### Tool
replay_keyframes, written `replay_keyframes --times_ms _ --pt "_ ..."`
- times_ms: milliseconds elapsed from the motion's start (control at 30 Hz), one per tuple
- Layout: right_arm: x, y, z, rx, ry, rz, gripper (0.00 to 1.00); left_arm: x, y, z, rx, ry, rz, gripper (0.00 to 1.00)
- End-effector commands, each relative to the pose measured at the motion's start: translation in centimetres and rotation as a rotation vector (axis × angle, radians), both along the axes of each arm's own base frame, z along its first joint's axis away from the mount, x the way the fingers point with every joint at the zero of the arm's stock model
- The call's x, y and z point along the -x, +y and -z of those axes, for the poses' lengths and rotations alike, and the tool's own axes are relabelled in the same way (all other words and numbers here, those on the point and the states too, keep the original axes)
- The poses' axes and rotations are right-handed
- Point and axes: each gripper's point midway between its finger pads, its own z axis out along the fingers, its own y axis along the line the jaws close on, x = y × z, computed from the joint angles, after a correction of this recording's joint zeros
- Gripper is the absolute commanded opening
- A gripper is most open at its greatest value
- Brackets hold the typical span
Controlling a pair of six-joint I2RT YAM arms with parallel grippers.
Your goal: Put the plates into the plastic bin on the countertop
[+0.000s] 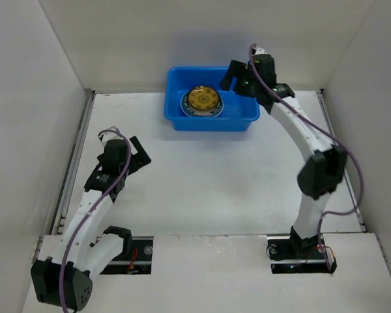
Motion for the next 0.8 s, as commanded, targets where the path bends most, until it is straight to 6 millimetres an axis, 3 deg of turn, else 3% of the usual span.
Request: replay_keyframes --times_ms 0,100,300,367,467,633,767 --pt "4.0 -3.6 -8.8 0.061 -0.271 0.077 0.9 -2.2 0.4 -1.9 -0.035 -0.035 -0.009 1.0" --pt "7.9 -7.1 -7.3 0.107 -0.277 0.169 0.9 -3.2 0.3 -0.7 -0.06 0.025 -0.004 1.0" --pt "16.0 -14.1 0.8 0.228 -0.221 0.388 0.93 -4.2 0.4 1.1 -0.097 0.052 -0.037 1.0" --pt "18.5 -15.2 2.6 0.237 -0.22 0.448 0.99 -4.0 0.4 1.7 -0.11 0.027 -0.053 1.0" --pt "22.1 -16.2 5.0 0.286 -0.23 0.511 1.0 -3.0 0.6 2.4 -0.146 -0.027 -0.081 1.0" --pt "26.4 -18.5 6.0 0.277 -0.299 0.626 1.0 -0.8 1.0 0.8 -0.204 -0.198 -0.123 1.0" --pt "27.8 -19.9 6.3 0.241 -0.342 0.673 1.0 0.1 1.3 0.2 -0.226 -0.265 -0.137 1.0"
